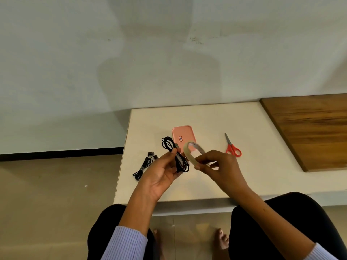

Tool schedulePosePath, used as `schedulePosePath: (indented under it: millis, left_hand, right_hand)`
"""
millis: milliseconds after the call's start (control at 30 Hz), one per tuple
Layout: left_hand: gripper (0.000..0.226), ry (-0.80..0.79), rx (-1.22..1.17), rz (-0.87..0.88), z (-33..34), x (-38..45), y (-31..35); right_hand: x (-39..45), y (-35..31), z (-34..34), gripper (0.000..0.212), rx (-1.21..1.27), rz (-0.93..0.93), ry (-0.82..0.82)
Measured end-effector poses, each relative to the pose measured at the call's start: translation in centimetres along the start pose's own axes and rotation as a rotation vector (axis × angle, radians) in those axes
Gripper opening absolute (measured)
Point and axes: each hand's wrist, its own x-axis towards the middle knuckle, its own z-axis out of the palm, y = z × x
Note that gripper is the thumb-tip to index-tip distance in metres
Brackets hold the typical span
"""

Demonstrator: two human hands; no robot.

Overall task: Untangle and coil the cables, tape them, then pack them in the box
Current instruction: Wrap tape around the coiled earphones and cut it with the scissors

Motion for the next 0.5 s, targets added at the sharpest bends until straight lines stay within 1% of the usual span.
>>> schedulePosePath:
  millis: [67,133,267,333,433,500]
  left_hand:
    - [0.012,-0.001,0.007,0.012,-0.1,0.1,-0.1]
    - [0.012,0.008,0.002,0.026,-0.3,0.2,-0.1]
    - [0.017,0.021,-0.062,0.040,-0.9,0.5,0.2]
    - [0.014,0.014,-0.131,0.038,-1.3,0.7,0.4]
    - [0.013,-0.008,-0.203,0.043,-1.7,0.7,0.8]
    - [0.014,-0.020,-0.227,0.051,-1.8,0.6,0.9]
  right_hand:
    - [-0.2,0.2,0.6,0.014,-0.124,-0.140,0.000]
    - [-0.2,0.3,1.1,0.016,-0.203,-0.235,-0.004]
    - [0.2,0.5,1.1,0.024,-0.243,-0.257,-0.034]
    - [0.5,0.9,0.3,0.027,-0.219,-0.213,-0.017]
    - [1.0,1.8,-0.8,0.027,-0.142,-0.048,0.036]
    - [1.3,2.5,-1.0,0.022,-0.076,0.063,0.062]
